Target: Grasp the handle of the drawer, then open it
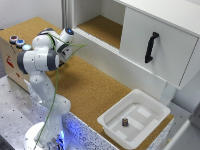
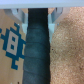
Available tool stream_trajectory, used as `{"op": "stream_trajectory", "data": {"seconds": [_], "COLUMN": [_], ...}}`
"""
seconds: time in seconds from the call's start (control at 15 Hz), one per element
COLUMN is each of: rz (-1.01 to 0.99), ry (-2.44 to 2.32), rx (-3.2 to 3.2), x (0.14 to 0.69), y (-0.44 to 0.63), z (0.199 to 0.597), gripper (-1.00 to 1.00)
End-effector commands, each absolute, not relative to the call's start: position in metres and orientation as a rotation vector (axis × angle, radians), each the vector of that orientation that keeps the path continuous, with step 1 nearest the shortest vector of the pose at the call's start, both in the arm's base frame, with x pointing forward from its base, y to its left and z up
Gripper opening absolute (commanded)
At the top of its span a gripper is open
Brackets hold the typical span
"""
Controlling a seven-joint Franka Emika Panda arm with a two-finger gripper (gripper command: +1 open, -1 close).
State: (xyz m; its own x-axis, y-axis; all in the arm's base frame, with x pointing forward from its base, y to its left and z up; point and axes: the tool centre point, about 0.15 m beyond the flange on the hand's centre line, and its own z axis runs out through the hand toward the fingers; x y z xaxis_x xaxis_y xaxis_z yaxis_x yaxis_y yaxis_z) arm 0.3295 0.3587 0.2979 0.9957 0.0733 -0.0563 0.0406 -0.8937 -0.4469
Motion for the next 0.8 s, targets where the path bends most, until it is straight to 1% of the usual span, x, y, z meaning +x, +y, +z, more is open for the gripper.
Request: {"op": "stream_trajectory", "data": {"seconds": [0.0, 0.2, 0.73], "rz": [0.094, 0.08, 0.085], "ry": [-0.051, -0.115, -0.084], "rx": [-2.628, -2.61, -2.586], "x": [0.33, 0.331, 0.324], "y": [0.325, 0.315, 0.272], "z": [0.286, 0.292, 0.278], "gripper": [-1.0, -1.0, -1.0]}}
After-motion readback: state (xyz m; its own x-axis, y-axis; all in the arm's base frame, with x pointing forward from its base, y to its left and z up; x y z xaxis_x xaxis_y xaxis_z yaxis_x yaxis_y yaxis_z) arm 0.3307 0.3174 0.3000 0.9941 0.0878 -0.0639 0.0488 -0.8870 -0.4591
